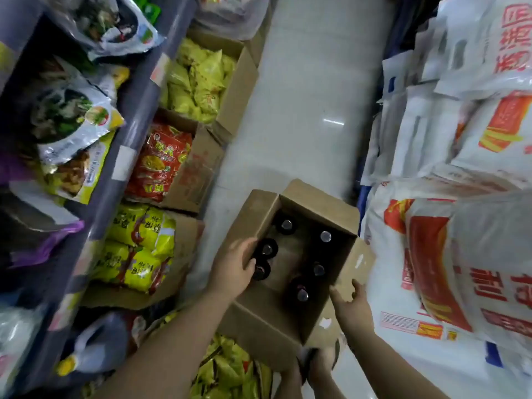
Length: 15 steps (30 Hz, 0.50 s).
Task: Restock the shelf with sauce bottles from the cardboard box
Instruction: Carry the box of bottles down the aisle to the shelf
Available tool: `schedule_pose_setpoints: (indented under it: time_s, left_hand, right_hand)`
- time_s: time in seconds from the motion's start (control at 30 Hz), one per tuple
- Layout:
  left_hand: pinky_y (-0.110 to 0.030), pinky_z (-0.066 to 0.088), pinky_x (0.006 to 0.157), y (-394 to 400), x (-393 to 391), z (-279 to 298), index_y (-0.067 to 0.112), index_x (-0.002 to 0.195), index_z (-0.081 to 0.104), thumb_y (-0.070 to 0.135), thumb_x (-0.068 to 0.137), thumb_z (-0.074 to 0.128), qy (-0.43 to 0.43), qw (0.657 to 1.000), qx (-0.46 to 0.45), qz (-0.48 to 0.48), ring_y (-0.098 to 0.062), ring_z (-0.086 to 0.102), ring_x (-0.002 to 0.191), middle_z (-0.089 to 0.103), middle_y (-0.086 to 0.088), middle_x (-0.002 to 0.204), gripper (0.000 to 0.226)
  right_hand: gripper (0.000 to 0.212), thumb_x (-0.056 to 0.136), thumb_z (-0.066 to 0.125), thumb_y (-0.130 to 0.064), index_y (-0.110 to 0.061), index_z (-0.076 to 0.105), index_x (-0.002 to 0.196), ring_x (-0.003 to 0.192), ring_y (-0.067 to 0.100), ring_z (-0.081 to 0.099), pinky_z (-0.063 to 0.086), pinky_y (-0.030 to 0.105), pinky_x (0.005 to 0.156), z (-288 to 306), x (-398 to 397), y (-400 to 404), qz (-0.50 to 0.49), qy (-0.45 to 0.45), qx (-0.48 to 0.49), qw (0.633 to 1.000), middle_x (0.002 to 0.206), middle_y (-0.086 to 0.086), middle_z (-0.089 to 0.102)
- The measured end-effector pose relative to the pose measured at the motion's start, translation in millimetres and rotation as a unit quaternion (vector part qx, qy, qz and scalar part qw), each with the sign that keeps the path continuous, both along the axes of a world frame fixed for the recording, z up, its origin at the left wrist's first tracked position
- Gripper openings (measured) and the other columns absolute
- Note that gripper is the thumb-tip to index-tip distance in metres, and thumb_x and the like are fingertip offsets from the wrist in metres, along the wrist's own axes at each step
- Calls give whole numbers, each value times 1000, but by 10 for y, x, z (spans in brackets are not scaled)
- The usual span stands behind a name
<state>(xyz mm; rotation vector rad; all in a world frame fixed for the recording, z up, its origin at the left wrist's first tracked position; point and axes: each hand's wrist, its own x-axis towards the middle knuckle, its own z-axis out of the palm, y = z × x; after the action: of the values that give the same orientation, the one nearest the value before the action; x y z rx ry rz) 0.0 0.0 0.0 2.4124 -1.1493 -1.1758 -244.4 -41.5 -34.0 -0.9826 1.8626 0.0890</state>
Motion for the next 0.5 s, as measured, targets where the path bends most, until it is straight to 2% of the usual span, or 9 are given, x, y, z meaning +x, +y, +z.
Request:
schedule_pose_setpoints:
  time_s: [0.07,0.13,0.2,0.27,0.33,0.43,0.47,0.5]
  left_hand:
    - [-28,36,109,-30,53,-258,28,141,43,20,92,59,-25,1000,-6,10,-17,43,135,46,3,146,51]
    - [-26,30,111,-46,119,-509,32,144,37,22,92,59,-48,999,-4,8,-15,34,142,37,7,153,58]
    - [-31,28,113,-53,183,-779,40,147,26,27,91,60,-55,998,9,-20,-16,24,147,25,11,158,67]
    - [-38,29,114,-65,225,-979,48,147,12,30,89,62,-29,997,29,-61,-19,18,149,14,14,161,78]
    - [-37,29,114,-67,228,-1146,49,147,1,24,89,64,28,997,24,-69,-17,16,149,8,13,162,90]
    - [-36,33,113,-44,228,-1313,50,143,-18,14,89,64,38,993,29,-111,-19,23,147,7,6,163,104]
    - [-36,39,108,-33,246,-1370,53,138,-23,14,90,62,20,990,40,-131,-22,33,143,15,1,163,105]
    - [-34,47,97,-21,276,-1419,54,135,-27,15,91,61,4,988,49,-147,-25,49,131,32,-5,157,105]
  right_hand:
    - [74,81,64,-46,-25,29,143,134,35,40,38,53,106,-229,78,40,-21,15,-27,999,151,8,36]
    - [71,83,62,-43,-24,30,143,133,34,41,37,53,107,-457,170,88,-38,-7,-38,999,147,10,40]
    - [70,81,61,-46,-31,28,141,132,31,44,38,54,107,-652,265,160,-70,-40,-72,994,143,6,47]
    - [73,84,62,-38,-33,21,144,137,27,39,33,51,111,-803,315,216,-105,-51,-97,988,147,1,43]
    - [76,89,60,-31,-33,13,147,140,25,34,29,47,114,-892,346,235,-110,-31,-94,989,152,-1,35]
    - [70,93,54,-27,-33,12,149,139,28,36,30,47,114,-1091,255,226,-78,-21,-117,990,152,1,36]
    - [66,94,52,-26,-32,15,148,135,30,40,33,47,111,-1146,213,217,-66,-16,-112,991,149,3,41]
    - [61,95,50,-26,-30,19,147,132,32,44,36,46,109,-1219,162,217,-55,-15,-106,993,145,5,45]
